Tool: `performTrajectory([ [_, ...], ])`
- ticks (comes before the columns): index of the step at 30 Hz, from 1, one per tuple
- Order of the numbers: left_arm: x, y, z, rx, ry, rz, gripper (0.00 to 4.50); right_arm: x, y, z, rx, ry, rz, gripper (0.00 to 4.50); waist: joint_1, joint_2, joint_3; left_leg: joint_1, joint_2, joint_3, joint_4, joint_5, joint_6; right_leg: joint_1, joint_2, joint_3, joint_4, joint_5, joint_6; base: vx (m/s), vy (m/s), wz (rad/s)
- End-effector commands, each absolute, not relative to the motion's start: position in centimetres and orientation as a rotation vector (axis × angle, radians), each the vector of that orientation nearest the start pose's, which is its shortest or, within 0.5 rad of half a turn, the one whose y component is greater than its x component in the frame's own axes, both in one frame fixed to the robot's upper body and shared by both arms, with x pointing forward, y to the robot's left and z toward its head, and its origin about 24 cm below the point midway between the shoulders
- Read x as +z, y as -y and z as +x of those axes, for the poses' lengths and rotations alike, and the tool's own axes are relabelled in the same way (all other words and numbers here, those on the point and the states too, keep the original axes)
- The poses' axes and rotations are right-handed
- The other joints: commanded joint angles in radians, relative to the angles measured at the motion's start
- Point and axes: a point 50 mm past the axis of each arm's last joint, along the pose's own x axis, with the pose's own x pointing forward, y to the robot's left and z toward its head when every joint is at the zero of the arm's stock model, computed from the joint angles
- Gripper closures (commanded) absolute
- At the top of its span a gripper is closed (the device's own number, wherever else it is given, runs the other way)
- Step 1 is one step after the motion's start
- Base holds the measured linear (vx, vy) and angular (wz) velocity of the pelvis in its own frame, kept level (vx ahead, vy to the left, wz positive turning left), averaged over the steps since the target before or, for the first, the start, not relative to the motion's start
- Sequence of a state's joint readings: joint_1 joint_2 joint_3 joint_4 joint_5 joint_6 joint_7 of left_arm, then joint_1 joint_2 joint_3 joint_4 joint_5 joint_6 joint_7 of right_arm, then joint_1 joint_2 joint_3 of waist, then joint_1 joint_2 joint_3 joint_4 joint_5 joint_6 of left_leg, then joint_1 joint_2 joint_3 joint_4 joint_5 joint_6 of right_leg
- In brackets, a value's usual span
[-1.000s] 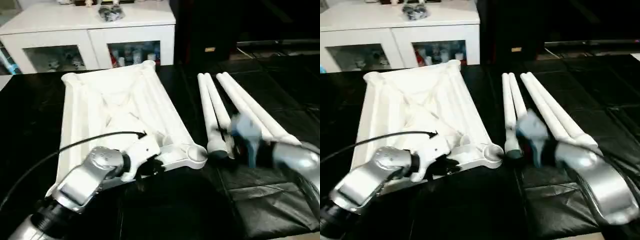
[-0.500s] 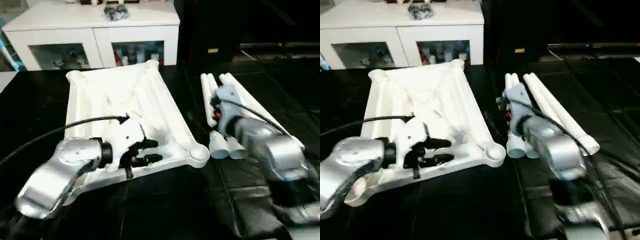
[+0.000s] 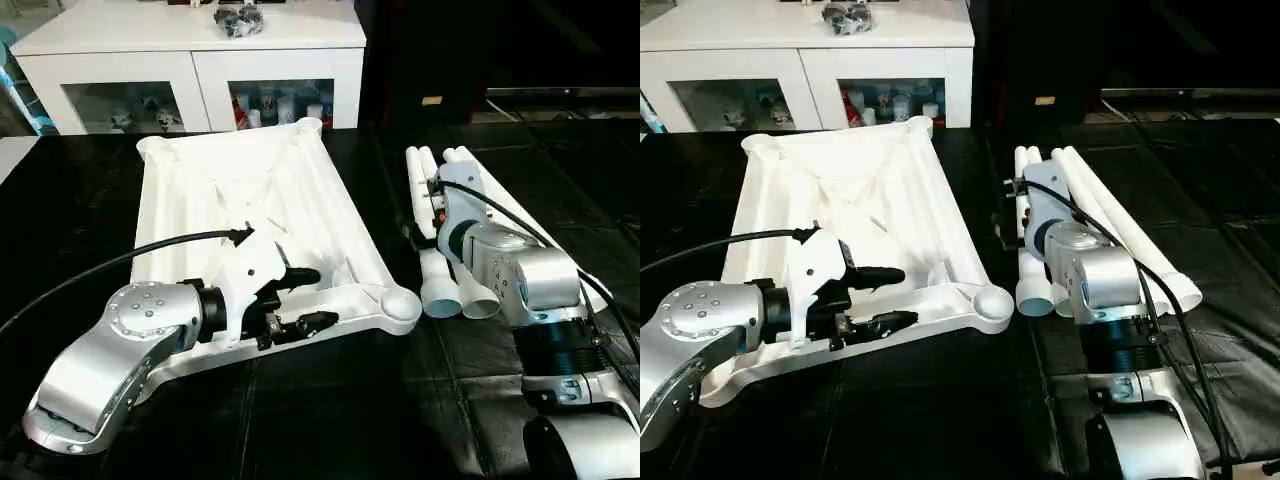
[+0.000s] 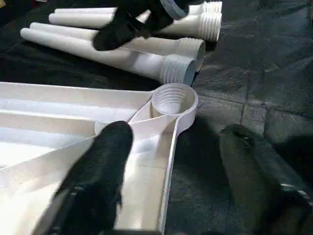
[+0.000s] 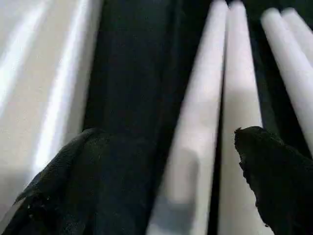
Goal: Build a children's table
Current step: Move table base, then pick table leg
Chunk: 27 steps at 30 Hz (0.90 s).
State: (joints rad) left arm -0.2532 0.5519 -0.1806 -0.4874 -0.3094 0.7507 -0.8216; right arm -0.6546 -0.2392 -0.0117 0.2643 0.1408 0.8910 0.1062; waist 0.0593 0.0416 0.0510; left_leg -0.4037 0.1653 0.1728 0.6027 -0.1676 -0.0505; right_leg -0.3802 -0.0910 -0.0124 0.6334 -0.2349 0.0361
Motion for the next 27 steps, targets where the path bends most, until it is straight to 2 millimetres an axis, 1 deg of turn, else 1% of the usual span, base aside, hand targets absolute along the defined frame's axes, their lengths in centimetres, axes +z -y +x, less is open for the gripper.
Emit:
performTrajectory([
  [1,13.4,-12.9,24.0,-1.093,-0.250,0.302,0.78,9.8,16.5,35.3,0.112,-0.559,-0.075,0.00,0.001,-0.011,-0.072,0.030,0.032,-0.006,-0.065,-0.095,-0.025,0.031,-0.022,0.017,-0.057,0.042,-0.210,0.000,0.000,0.00],
  [3,13.5,-12.7,24.0,-1.099,-0.246,0.291,0.63,9.5,16.4,35.3,0.112,-0.575,-0.067,0.00,0.002,-0.011,-0.072,0.029,0.032,-0.005,-0.065,-0.091,-0.021,0.032,-0.023,0.017,-0.056,0.049,-0.212,0.000,0.000,0.00],
  [4,13.6,-12.7,23.9,-1.102,-0.245,0.284,0.47,9.4,16.3,35.4,0.106,-0.580,-0.073,0.00,0.002,-0.011,-0.072,0.029,0.032,-0.005,-0.065,-0.090,-0.020,0.032,-0.022,0.016,-0.056,0.049,-0.213,0.000,0.000,0.00],
  [5,13.6,-12.7,24.0,-1.101,-0.246,0.285,0.47,9.3,16.3,35.4,0.103,-0.586,-0.084,0.00,0.002,-0.008,-0.072,0.029,0.032,-0.005,-0.065,-0.091,-0.021,0.031,-0.023,0.016,-0.056,0.047,-0.215,0.000,0.000,0.00],
  [6,13.6,-12.7,24.0,-1.098,-0.246,0.287,0.47,9.3,16.3,35.4,0.102,-0.592,-0.092,0.00,0.002,-0.010,-0.071,0.029,0.032,-0.005,-0.065,-0.098,-0.023,0.031,-0.022,0.016,-0.057,0.040,-0.216,0.000,0.000,0.00],
  [7,13.6,-12.7,24.0,-1.097,-0.250,0.289,0.24,9.2,16.0,35.4,0.118,-0.597,-0.073,0.00,0.001,-0.013,-0.071,0.028,0.032,-0.004,-0.065,-0.100,-0.022,0.032,-0.023,0.017,-0.058,0.038,-0.217,0.000,0.000,0.00],
  [10,13.6,-12.7,23.9,-1.098,-0.258,0.287,0.15,8.9,15.5,35.3,0.157,-0.614,-0.060,0.00,0.003,-0.013,-0.070,0.029,0.033,-0.004,-0.065,-0.109,-0.017,0.031,-0.023,0.017,-0.058,0.022,-0.213,0.000,0.000,0.00],
  [11,13.6,-12.7,23.9,-1.098,-0.259,0.287,0.03,8.8,15.4,35.3,0.161,-0.617,-0.060,0.00,0.003,-0.013,-0.070,0.029,0.033,-0.004,-0.065,-0.109,-0.018,0.031,-0.023,0.018,-0.058,0.020,-0.212,0.000,0.000,0.00],
  [14,13.6,-12.7,23.9,-1.097,-0.261,0.288,0.03,8.7,15.1,35.4,0.175,-0.611,-0.045,0.00,0.002,-0.013,-0.069,0.029,0.033,-0.004,-0.066,-0.123,-0.022,0.028,-0.024,0.018,-0.059,-0.005,-0.215,0.000,0.000,0.00],
  [18,13.5,-12.7,23.9,-1.093,-0.264,0.292,0.03,8.8,15.1,35.6,0.169,-0.599,-0.062,0.00,0.003,-0.012,-0.068,0.030,0.034,-0.005,-0.067,-0.141,-0.031,0.026,-0.024,0.018,-0.060,-0.036,-0.206,0.000,0.000,0.00],
  [20,13.5,-12.7,23.9,-1.091,-0.266,0.296,0.03,8.7,15.1,35.6,0.179,-0.612,-0.059,0.00,0.002,-0.015,-0.067,0.029,0.033,-0.004,-0.067,-0.148,-0.033,0.026,-0.023,0.018,-0.061,-0.044,-0.204,0.000,0.000,0.00],
  [21,13.5,-12.7,24.0,-1.089,-0.267,0.299,0.03,8.6,15.1,35.6,0.185,-0.625,-0.058,0.00,0.002,-0.014,-0.067,0.029,0.033,-0.005,-0.068,-0.156,-0.035,0.026,-0.024,0.019,-0.062,-0.055,-0.203,0.000,0.000,0.00],
  [22,13.4,-12.7,24.0,-1.088,-0.269,0.301,0.03,8.4,15.1,35.6,0.182,-0.637,-0.056,0.00,0.001,-0.015,-0.067,0.029,0.033,-0.005,-0.068,-0.161,-0.035,0.025,-0.024,0.019,-0.063,-0.063,-0.203,0.000,0.000,0.00],
  [25,13.4,-12.7,24.0,-1.085,-0.273,0.304,0.03,8.0,15.4,35.6,0.168,-0.663,-0.060,0.00,0.001,-0.016,-0.067,0.028,0.033,-0.005,-0.068,-0.154,-0.037,0.025,-0.023,0.019,-0.061,-0.059,-0.201,0.000,0.000,0.00],
  [27,13.4,-12.7,24.0,-1.084,-0.274,0.305,0.03,7.8,15.5,35.5,0.162,-0.679,-0.052,0.00,0.002,-0.015,-0.069,0.028,0.033,-0.005,-0.066,-0.141,-0.036,0.026,-0.023,0.018,-0.059,-0.038,-0.204,0.000,0.000,0.00],
])
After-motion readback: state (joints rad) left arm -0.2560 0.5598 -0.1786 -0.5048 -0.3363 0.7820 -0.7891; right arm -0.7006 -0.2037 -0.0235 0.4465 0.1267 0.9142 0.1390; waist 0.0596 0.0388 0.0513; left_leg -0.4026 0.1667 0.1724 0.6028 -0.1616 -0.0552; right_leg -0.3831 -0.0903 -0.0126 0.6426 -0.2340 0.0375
